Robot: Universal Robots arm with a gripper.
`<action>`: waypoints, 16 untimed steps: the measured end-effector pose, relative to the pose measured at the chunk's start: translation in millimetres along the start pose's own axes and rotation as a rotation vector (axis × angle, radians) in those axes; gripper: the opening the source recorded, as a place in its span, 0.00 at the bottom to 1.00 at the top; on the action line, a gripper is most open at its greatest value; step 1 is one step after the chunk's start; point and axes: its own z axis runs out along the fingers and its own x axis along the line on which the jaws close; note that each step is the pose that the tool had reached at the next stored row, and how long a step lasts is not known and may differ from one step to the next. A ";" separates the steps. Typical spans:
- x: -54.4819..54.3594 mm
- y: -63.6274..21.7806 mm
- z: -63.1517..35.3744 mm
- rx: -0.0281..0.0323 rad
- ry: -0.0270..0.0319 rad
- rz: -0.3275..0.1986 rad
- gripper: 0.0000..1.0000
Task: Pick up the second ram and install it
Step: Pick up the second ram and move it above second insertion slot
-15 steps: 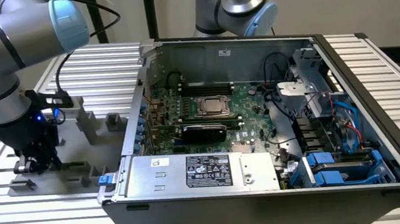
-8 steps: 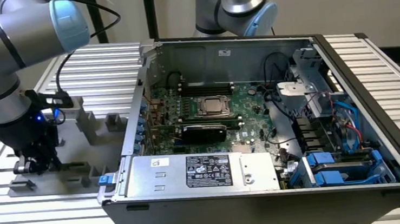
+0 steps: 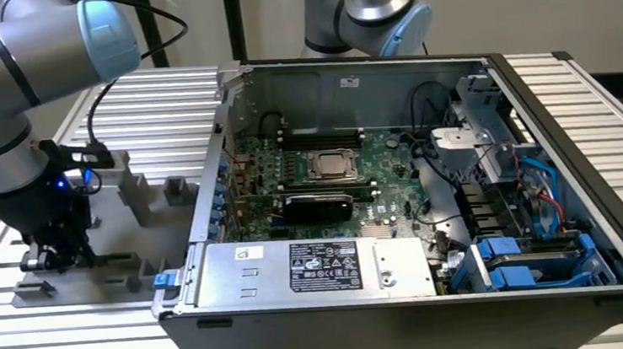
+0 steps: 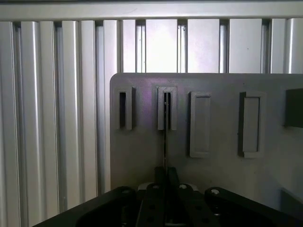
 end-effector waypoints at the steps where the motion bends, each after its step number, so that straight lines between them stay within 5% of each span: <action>1: 0.0 0.0 0.0 0.0000 0.0000 0.000 0.00; 16: 0.1 0.1 -2.4 -0.0007 -0.0002 0.024 0.00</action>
